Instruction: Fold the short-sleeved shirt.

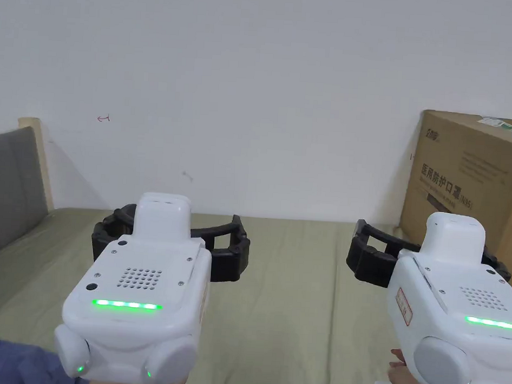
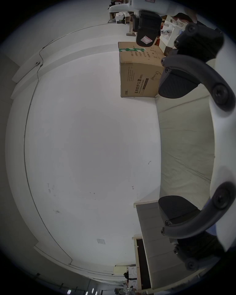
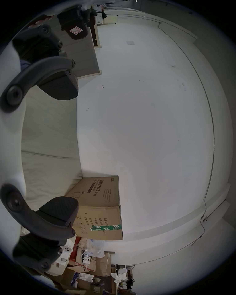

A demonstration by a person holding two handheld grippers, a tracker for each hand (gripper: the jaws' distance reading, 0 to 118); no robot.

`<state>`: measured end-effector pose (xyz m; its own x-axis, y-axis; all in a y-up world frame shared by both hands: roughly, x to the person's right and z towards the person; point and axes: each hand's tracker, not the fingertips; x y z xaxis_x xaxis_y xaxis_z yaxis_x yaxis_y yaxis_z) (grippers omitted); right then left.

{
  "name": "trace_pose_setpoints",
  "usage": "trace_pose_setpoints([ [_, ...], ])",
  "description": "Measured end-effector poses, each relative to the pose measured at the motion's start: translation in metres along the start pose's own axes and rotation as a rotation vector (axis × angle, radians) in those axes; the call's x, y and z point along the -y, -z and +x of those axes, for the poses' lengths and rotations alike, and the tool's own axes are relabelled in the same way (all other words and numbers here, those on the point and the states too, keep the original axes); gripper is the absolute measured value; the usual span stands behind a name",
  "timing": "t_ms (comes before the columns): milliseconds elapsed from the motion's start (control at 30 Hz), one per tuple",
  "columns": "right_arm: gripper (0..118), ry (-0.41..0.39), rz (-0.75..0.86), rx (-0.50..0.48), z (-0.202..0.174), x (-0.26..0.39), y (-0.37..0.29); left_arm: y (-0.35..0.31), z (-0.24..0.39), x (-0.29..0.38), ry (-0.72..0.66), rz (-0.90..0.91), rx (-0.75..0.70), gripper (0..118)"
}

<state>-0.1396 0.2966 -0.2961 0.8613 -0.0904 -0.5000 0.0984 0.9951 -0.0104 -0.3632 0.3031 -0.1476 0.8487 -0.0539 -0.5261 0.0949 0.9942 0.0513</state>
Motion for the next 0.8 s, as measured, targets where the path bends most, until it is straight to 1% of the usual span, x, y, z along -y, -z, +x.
trace_pose_setpoints([
  [100,118,0.008,-0.007,-0.01,0.0,-0.002,-0.001,0.001,-0.001,-0.001,0.009,0.001,-0.009,118],
  [233,118,-0.011,0.003,-0.02,0.0,0.001,-0.003,0.001,-0.004,-0.001,-0.01,0.004,-0.011,118],
  [333,118,0.012,0.018,-0.051,0.002,0.003,-0.007,0.0,-0.007,0.001,-0.02,0.002,0.012,118],
  [700,118,-0.029,0.003,-0.071,-0.006,0.006,-0.008,-0.002,-0.005,0.006,-0.006,-0.009,0.012,118],
  [800,118,-0.027,-0.01,-0.071,-0.005,0.01,-0.008,-0.002,-0.006,0.008,-0.013,-0.015,0.017,118],
])
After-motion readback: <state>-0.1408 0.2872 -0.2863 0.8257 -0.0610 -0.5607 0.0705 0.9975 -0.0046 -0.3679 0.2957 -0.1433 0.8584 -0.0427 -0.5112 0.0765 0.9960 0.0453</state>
